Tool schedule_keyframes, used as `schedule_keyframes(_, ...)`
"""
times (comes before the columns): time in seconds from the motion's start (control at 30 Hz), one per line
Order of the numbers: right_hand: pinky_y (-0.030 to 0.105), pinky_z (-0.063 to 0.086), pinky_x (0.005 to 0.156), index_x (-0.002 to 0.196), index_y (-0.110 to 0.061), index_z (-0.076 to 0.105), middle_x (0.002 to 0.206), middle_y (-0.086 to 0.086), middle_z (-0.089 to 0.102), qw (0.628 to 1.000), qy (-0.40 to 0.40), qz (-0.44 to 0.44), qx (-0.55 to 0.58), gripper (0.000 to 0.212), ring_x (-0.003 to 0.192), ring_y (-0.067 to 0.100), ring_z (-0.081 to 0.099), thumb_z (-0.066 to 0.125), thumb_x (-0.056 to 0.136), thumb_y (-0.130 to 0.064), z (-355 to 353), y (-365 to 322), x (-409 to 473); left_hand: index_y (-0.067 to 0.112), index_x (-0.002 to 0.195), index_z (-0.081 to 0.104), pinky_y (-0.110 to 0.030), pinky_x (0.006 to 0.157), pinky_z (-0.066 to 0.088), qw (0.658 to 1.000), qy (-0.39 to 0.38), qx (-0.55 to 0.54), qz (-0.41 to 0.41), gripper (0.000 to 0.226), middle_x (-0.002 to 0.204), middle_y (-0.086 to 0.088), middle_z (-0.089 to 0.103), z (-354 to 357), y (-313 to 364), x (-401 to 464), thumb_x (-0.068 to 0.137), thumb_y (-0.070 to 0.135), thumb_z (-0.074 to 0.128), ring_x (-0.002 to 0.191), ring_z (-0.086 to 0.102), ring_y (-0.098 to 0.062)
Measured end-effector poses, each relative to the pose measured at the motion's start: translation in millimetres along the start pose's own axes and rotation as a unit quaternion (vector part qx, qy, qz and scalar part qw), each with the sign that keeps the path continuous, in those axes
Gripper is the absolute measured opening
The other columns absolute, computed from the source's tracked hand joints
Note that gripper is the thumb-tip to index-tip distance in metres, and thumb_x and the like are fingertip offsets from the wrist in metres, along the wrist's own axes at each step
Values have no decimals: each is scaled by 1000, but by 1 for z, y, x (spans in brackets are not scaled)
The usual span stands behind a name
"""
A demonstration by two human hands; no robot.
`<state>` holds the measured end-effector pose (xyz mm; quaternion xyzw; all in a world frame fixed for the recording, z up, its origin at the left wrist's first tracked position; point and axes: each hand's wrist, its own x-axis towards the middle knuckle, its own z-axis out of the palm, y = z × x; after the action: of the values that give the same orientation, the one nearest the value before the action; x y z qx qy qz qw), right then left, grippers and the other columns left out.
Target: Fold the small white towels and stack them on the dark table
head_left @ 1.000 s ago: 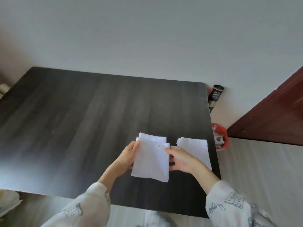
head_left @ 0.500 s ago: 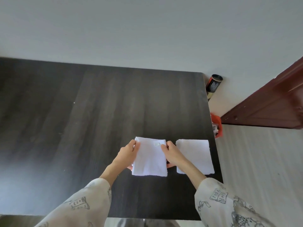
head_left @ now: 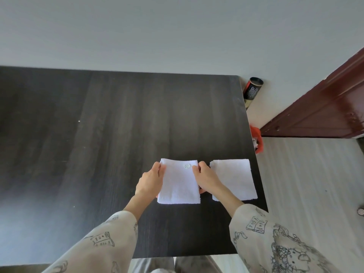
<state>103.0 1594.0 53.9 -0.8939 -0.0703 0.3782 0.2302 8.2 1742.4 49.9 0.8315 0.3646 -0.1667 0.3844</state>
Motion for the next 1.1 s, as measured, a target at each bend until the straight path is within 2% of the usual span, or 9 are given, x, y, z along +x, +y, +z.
schedule_keyframes(0.17, 34, 58, 73, 99, -16, 43, 93, 4, 58, 999, 31, -6, 15, 25, 79, 17, 59, 33, 99, -39, 2, 8, 0, 19, 91, 40, -43, 72, 52, 1000, 7, 29, 3, 34, 81, -7, 62, -2, -1, 1, 96, 47, 22, 70, 62, -31)
schedule_keyframes(0.27, 22, 50, 62, 100, -17, 44, 90, 1, 55, 993, 106, -36, -32, 26, 75, 13, 56, 38, 97, -42, 1, 10, -7, 14, 94, 42, -37, 66, 43, 995, 97, 29, 23, 26, 93, -3, 56, 0, 4, -6, 98, 36, 28, 81, 54, -26)
schedule_keyframes(0.33, 17, 43, 63, 104, -17, 50, 94, -1, 54, 961, 233, -107, -106, 24, 79, 11, 53, 48, 94, -38, 4, 10, -15, 9, 98, 50, -38, 64, 44, 961, 224, 97, 130, 16, 96, -8, 55, 3, 4, -13, 95, 21, 39, 84, 52, -28)
schedule_keyframes(0.4, 23, 50, 71, 105, -16, 60, 100, 2, 62, 907, 317, -198, -192, 32, 86, 17, 60, 70, 79, -33, 15, 13, -21, 6, 105, 55, -42, 75, 51, 903, 288, 198, 249, 22, 104, -13, 60, 13, 2, -16, 82, 8, 56, 95, 58, -34)
schedule_keyframes(0.47, 35, 50, 90, 111, -12, 65, 115, 8, 65, 881, 313, -251, -252, 51, 106, 28, 63, 79, 67, -32, 32, 19, -16, 4, 117, 55, -49, 96, 46, 881, 244, 260, 312, 38, 123, -18, 57, 27, 1, -14, 79, 6, 57, 117, 53, -39)
schedule_keyframes(0.53, 44, 37, 102, 121, -10, 61, 130, 12, 58, 876, 280, -262, -293, 58, 122, 32, 53, 75, 71, -35, 48, 24, -9, 3, 127, 51, -53, 104, 35, 872, 200, 307, 324, 44, 137, -18, 47, 36, 2, -9, 84, 14, 47, 129, 42, -38)
schedule_keyframes(0.73, 45, 31, 108, 138, -11, 38, 145, 10, 42, 912, 214, -209, -282, 54, 134, 26, 40, 14, 100, -40, 67, 33, 5, 2, 140, 25, -47, 114, 22, 891, 139, 327, 282, 53, 147, -19, 32, 53, -23, 15, 99, 31, 7, 138, 23, -33)
schedule_keyframes(0.9, 45, 31, 110, 142, -12, 29, 148, 9, 37, 911, 215, -213, -282, 53, 138, 25, 33, 14, 100, -40, 73, 41, 17, -1, 143, 17, -47, 113, 14, 903, 121, 304, 280, 56, 150, -23, 18, 63, -33, 26, 99, 31, 4, 141, 7, -37)
schedule_keyframes(1.1, 44, 29, 111, 143, -12, 32, 150, 9, 34, 906, 227, -215, -283, 54, 139, 26, 30, 36, 96, -39, 83, 45, 24, -9, 142, 1, -53, 115, 2, 900, 64, 329, 278, 60, 151, -28, -1, 74, -46, 37, 97, 29, -10, 139, -14, -45)
